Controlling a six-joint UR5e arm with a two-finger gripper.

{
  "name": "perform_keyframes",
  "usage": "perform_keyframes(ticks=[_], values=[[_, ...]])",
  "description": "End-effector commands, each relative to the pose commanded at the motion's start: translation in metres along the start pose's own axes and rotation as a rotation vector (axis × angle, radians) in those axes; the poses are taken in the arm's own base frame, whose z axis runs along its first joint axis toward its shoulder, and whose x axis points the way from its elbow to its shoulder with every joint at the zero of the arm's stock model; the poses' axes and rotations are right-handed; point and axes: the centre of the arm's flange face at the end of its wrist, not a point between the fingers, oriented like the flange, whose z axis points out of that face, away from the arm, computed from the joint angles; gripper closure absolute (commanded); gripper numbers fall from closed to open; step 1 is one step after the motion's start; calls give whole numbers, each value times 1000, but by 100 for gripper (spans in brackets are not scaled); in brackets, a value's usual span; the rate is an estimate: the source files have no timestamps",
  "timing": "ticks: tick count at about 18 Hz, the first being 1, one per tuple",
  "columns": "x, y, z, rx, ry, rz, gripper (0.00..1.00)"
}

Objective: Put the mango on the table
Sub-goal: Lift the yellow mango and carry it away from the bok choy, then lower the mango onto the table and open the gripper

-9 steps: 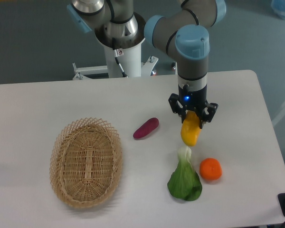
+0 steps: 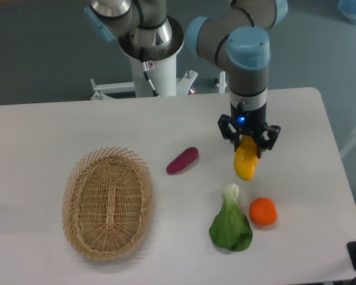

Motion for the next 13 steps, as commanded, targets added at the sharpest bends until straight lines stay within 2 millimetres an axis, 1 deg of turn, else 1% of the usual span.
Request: perform_keyframes(ticks=[2,4,5,7,10,12,13], values=[[-15,25,2,-13,-4,28,56],[-32,58,8,-32,-1,73,56],[-37,67,12,-37,0,90,56],[-49,87,35,-51,29,108,56],[-62,90,62,-44,28,94,56],[-65,88,72,16,28,47,56],[-67,92,75,40,35,4,56]])
